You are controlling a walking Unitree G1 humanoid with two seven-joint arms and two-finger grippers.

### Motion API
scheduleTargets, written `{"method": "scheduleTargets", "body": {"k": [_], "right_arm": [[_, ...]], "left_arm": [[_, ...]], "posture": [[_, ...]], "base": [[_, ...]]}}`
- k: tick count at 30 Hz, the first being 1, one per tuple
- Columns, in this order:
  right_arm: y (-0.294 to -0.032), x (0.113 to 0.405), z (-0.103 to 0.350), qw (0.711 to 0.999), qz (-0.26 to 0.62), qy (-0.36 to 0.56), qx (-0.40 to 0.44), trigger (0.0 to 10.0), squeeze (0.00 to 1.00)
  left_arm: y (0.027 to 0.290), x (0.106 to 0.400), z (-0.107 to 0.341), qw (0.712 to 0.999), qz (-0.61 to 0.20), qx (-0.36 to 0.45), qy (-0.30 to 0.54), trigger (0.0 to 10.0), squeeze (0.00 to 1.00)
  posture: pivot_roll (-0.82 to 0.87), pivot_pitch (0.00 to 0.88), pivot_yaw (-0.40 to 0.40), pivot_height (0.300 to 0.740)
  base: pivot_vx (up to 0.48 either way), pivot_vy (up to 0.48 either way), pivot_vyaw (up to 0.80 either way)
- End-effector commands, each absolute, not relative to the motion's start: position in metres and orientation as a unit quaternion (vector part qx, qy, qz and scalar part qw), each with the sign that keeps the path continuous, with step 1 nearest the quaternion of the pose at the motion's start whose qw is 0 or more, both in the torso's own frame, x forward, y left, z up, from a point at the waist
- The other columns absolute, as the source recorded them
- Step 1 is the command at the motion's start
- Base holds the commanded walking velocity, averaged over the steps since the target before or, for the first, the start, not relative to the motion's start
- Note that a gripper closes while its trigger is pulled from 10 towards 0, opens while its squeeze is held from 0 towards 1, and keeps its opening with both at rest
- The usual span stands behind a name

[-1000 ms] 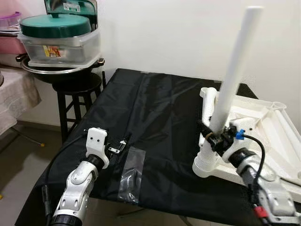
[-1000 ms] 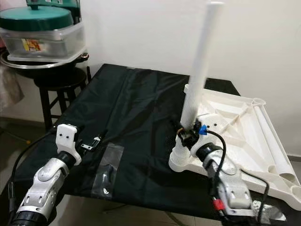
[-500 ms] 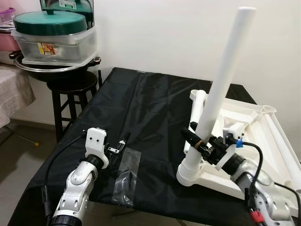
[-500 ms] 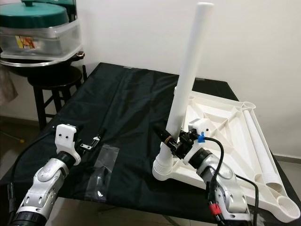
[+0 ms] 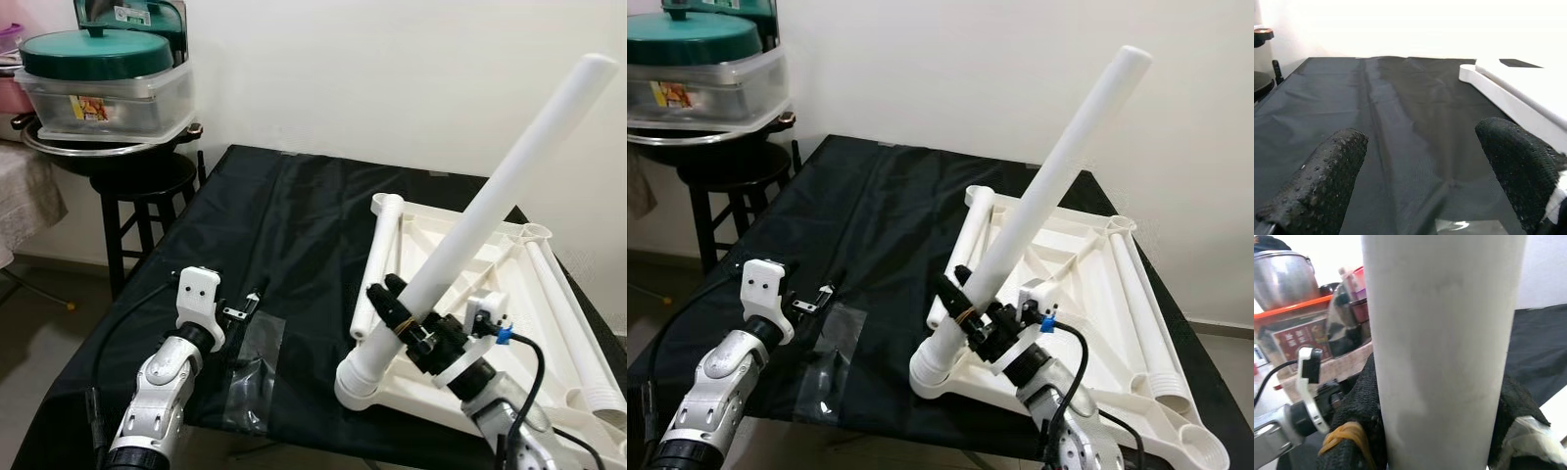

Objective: Building children table

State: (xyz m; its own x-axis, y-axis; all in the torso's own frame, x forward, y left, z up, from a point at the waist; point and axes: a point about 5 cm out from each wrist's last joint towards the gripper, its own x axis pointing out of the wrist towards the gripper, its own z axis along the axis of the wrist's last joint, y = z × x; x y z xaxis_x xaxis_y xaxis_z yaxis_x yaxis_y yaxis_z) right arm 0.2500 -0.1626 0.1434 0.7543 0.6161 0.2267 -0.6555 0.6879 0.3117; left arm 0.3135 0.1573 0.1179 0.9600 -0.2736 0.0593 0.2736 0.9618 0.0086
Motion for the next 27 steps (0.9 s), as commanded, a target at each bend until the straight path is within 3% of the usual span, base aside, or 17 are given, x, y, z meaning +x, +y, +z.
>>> {"method": "scheduleTargets", "body": {"k": [1, 10, 13, 20, 27], "right_arm": [[-0.153, 0.245, 0.111, 0.908, 0.362, 0.037, 0.206, 10.0, 0.00], [-0.165, 0.252, 0.105, 0.919, 0.348, 0.069, 0.172, 10.0, 0.00], [-0.172, 0.261, 0.108, 0.919, 0.364, 0.091, 0.122, 10.0, 0.00], [-0.163, 0.275, 0.118, 0.900, 0.418, 0.099, 0.080, 10.0, 0.00], [-0.160, 0.273, 0.115, 0.899, 0.419, 0.099, 0.079, 10.0, 0.00]], "left_arm": [[0.156, 0.314, 0.116, 0.989, -0.143, 0.004, -0.027, 10.0, 0.00], [0.157, 0.313, 0.115, 0.990, -0.140, 0.003, -0.026, 10.0, 0.00], [0.157, 0.312, 0.114, 0.990, -0.138, 0.001, -0.025, 10.0, 0.00], [0.157, 0.312, 0.114, 0.991, -0.132, -0.002, -0.028, 10.0, 0.00], [0.160, 0.310, 0.114, 0.991, -0.127, -0.002, -0.028, 10.0, 0.00]], "posture": [[0.03, 0.000, -0.075, 0.740], [0.04, 0.000, -0.085, 0.740], [0.04, 0.000, -0.093, 0.740], [0.06, 0.000, -0.115, 0.740], [0.06, 0.000, -0.114, 0.740]], "base": [[0.000, 0.000, 0.00], [0.000, 0.000, 0.00], [0.000, 0.000, 0.00], [0.000, 0.000, 0.00], [0.000, 0.000, 0.00]]}}
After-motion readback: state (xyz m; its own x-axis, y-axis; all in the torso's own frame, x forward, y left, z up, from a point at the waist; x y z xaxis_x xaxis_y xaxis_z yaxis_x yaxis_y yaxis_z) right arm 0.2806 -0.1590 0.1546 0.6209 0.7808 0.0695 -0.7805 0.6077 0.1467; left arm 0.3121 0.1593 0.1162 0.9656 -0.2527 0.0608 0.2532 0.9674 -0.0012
